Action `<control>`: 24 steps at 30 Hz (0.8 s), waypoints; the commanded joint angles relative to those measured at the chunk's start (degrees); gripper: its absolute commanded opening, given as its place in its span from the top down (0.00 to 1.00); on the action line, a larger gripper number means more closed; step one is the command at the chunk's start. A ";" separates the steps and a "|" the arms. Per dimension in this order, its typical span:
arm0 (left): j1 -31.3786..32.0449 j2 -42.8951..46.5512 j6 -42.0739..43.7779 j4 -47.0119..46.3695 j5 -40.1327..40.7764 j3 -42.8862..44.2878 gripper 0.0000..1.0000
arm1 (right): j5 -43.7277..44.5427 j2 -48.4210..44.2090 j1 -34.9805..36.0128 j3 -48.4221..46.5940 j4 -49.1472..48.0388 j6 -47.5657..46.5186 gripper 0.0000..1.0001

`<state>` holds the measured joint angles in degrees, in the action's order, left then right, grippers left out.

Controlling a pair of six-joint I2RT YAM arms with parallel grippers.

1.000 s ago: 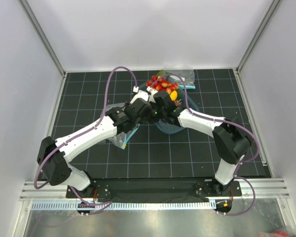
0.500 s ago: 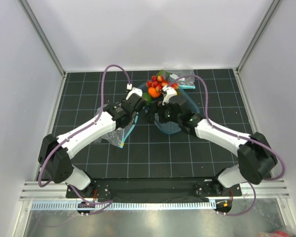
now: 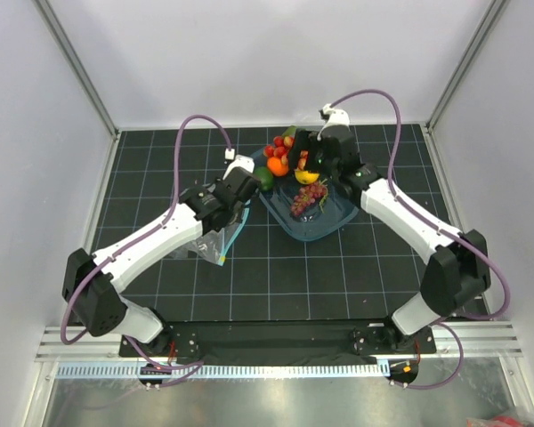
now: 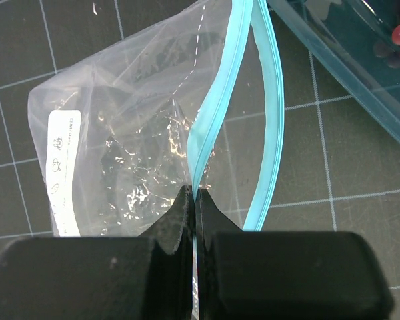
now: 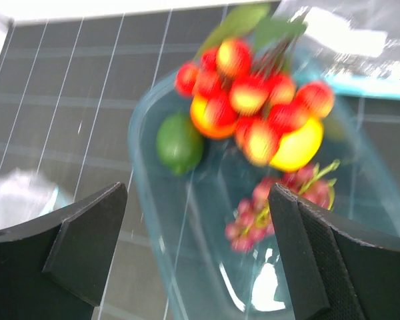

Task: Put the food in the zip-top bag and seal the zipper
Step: Pick up the fake fruit from the bin.

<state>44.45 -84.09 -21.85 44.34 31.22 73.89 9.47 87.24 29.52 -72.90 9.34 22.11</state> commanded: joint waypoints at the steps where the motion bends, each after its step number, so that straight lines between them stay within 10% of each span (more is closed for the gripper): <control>1: -0.24 2.00 0.58 -0.92 -0.80 1.87 1.00 | 2.65 3.63 -2.44 -6.63 3.05 -0.67 0.06; 24: -0.24 0.69 1.19 -1.01 -6.09 1.35 1.00 | -6.05 33.07 -12.20 -29.66 -4.59 11.72 0.20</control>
<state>44.45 -83.20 -21.89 44.62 26.48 74.67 3.68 119.17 17.26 -98.94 8.99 31.57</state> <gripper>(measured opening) 0.015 0.809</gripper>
